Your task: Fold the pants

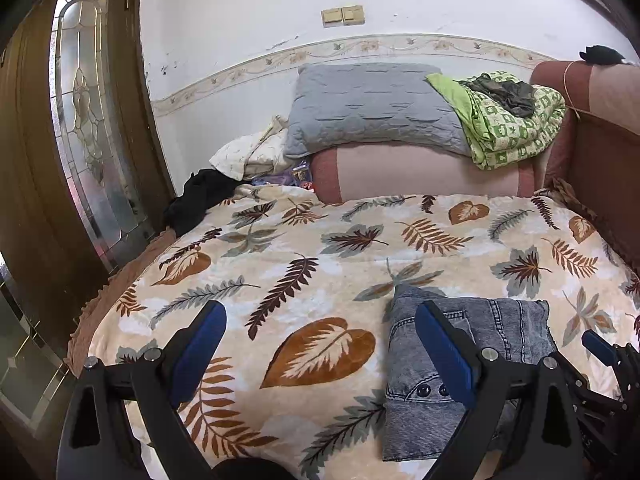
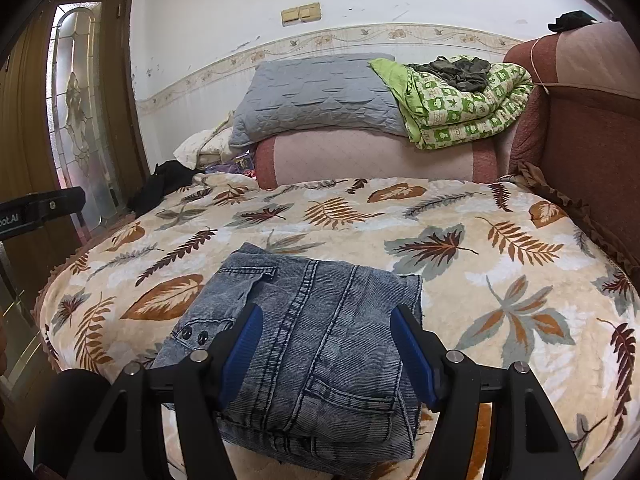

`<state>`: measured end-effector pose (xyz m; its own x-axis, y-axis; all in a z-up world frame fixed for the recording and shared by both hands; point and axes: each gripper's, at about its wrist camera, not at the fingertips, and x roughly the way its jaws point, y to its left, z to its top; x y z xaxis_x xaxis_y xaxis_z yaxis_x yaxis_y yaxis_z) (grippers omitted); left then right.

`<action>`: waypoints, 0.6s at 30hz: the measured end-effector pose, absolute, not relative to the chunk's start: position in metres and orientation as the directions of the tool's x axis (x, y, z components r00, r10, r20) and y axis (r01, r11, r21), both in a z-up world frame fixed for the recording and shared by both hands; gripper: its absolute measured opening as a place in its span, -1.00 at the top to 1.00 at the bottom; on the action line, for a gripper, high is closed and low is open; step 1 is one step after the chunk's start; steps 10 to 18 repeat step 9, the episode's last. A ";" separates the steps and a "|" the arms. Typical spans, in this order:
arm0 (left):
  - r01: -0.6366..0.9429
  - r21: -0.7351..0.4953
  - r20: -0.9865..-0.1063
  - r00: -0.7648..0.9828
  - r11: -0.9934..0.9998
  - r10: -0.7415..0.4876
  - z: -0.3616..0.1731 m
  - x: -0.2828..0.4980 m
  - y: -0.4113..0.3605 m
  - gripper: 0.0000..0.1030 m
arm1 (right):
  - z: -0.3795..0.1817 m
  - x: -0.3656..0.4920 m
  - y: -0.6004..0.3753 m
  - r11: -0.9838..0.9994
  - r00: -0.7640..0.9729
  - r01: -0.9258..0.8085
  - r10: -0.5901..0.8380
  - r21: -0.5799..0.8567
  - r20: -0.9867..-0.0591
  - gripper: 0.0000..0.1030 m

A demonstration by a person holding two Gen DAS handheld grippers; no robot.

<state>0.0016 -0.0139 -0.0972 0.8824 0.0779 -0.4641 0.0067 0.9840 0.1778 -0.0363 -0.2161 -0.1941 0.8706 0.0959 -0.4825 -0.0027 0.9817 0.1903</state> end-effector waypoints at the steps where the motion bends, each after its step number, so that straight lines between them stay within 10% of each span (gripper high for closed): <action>1: 0.011 0.176 -0.461 0.885 0.984 0.073 -0.097 0.001 -0.014 -0.85 | -0.194 -0.036 -0.216 0.982 0.870 -0.003 0.096 0.189 -0.484 -0.36; 18: 0.040 0.158 -0.458 0.888 0.987 0.037 -0.099 0.001 -0.016 -0.86 | -0.195 -0.036 -0.215 0.983 0.868 -0.004 0.094 0.181 -0.487 -0.36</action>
